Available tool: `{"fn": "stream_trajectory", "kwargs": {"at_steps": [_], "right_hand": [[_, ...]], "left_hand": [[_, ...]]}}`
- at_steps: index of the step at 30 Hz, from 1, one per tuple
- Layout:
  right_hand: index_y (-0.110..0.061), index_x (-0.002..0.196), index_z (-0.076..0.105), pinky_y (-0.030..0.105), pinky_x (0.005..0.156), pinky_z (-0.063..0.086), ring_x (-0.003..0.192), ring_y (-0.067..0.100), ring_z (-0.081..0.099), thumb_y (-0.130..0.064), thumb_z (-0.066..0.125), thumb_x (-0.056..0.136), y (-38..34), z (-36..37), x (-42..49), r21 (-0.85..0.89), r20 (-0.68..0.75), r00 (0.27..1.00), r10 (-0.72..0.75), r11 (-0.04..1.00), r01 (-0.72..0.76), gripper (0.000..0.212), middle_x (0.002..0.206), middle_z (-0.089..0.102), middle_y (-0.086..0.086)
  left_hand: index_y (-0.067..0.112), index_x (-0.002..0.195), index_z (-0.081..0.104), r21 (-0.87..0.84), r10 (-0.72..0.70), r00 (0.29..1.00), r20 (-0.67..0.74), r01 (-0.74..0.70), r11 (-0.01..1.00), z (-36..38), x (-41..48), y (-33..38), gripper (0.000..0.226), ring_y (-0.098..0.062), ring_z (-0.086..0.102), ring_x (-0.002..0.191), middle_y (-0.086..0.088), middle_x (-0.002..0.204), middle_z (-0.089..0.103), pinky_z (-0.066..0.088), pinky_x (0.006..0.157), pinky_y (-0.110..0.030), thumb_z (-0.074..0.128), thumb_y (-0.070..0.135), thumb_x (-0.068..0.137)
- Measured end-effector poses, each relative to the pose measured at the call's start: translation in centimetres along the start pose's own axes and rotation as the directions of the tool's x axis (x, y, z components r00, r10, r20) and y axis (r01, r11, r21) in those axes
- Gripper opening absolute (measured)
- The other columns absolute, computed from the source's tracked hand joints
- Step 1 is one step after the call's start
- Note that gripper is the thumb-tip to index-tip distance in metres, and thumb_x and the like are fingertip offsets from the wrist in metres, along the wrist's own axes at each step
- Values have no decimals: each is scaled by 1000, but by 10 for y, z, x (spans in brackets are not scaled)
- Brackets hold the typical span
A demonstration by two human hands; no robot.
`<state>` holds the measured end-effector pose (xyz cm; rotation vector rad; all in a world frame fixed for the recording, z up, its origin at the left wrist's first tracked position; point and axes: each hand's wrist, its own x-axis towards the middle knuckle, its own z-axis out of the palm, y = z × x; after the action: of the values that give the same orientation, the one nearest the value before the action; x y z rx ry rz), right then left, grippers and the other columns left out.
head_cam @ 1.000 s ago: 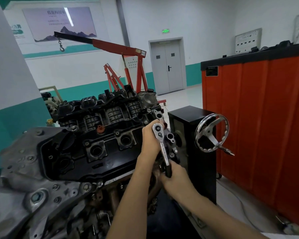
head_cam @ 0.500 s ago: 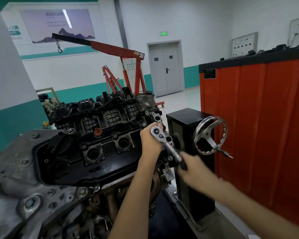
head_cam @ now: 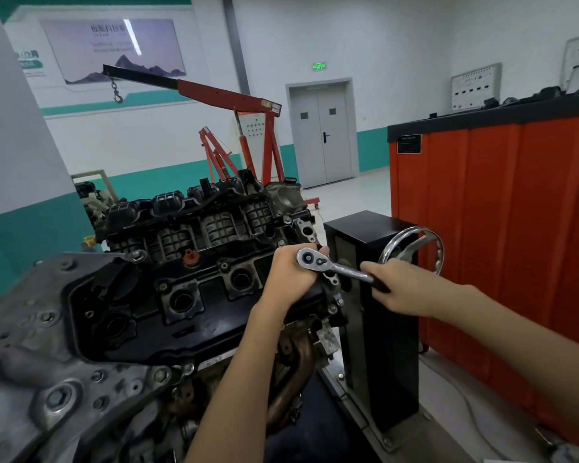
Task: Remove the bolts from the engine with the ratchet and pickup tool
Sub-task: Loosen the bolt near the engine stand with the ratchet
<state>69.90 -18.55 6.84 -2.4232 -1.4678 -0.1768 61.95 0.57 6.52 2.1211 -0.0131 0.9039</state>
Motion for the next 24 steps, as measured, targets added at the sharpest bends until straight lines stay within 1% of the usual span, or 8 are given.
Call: {"fn": "stream_trajectory", "kwargs": {"at_steps": [3,5,8,12,16,19,22,24], "right_hand": [[-29,81,39,15,49,34,55,3,49,-16,57,88,-1,10,-3,9,-93,993,69,998,-68,24,65,50,-8],[-23,82,47,20,51,40,55,5,51,-10,59,86,-21,41,-16,310,-124,981,152,945,-107,18,66,53,-6],[-24,79,56,17,50,39,51,-1,49,-3,60,82,-77,89,-30,757,-140,942,304,647,-96,21,58,58,-8],[-24,81,59,18,51,42,55,2,54,-4,57,82,-122,110,-21,887,-133,899,416,454,-79,20,64,61,-4],[-12,89,59,33,59,47,61,11,54,0,57,83,-76,83,-26,695,-112,964,242,712,-98,14,72,61,4],[-15,100,55,16,49,42,59,9,57,-7,57,87,-17,34,-21,296,-22,995,96,951,-85,15,73,59,-1],[-20,88,42,20,52,34,62,17,52,-18,55,87,9,-13,-2,-187,-104,993,52,980,-70,13,67,49,-4],[-22,83,37,22,53,33,59,15,48,-20,56,86,5,-12,3,-202,-150,987,50,976,-80,19,66,47,-5]], "left_hand": [[25,49,32,-72,-21,999,-47,17,997,6,-1,0,55,-5,26,47,12,45,30,24,49,-17,58,15,96],[30,45,34,-159,-38,990,-134,16,987,13,-1,-2,59,-3,26,45,13,44,30,24,48,-13,55,12,97],[33,45,35,-196,-46,980,-193,7,980,24,1,-4,60,-4,21,49,13,45,28,21,50,-20,55,10,96],[33,48,30,-212,-38,975,-218,-9,977,25,2,-2,62,-2,23,47,14,46,27,20,48,-13,53,-7,89],[24,53,26,-201,-34,992,-120,9,979,11,-1,-7,57,-3,23,46,13,46,26,22,48,-14,58,2,93],[24,50,32,-40,-9,1000,-23,8,999,2,0,-1,55,-3,29,46,13,43,34,24,50,-15,60,4,92],[27,47,36,6,-6,1000,-4,6,1000,3,0,5,56,-3,31,45,11,43,37,25,48,-15,58,-5,88],[21,51,33,-56,-42,993,-109,37,998,7,-1,6,52,-4,30,45,11,43,33,24,48,-16,56,3,94]]}}
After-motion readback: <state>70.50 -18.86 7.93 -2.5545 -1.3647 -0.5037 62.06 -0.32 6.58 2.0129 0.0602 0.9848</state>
